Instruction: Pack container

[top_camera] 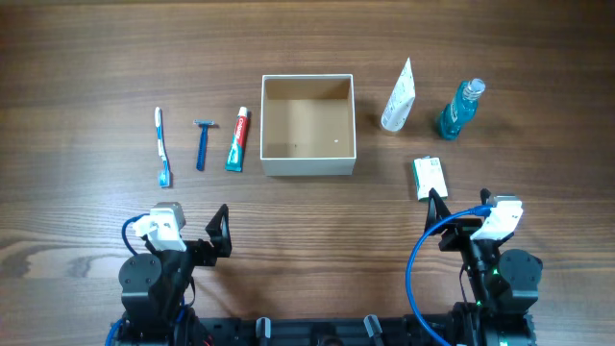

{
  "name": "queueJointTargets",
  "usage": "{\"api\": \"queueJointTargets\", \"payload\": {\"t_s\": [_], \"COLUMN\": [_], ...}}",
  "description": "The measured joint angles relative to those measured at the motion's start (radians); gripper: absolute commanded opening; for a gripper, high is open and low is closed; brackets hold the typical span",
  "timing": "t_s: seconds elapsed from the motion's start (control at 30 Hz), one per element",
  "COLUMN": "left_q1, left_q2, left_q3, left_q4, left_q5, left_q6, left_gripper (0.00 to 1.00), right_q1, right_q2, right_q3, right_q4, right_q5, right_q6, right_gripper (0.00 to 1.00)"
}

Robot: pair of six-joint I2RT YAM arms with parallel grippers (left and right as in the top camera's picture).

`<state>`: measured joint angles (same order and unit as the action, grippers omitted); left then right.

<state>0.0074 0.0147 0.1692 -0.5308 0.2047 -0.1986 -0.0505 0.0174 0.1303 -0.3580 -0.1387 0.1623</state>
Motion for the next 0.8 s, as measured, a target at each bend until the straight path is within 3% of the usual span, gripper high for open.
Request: {"api": "queueJointTargets", "payload": {"t_s": [0.8], "left_q1": [0.0], "left_q2": [0.0], "left_q3": [0.0], "left_q4": [0.0], "left_q5": [0.0], "left_q6": [0.0], "left_gripper": [1.0], "right_q1": [0.004], "right_q2": [0.0], "right_q3": [0.0], "right_q4": [0.0], "right_q5": [-0.004], "right_q6": [0.054], "right_gripper": [1.0]}}
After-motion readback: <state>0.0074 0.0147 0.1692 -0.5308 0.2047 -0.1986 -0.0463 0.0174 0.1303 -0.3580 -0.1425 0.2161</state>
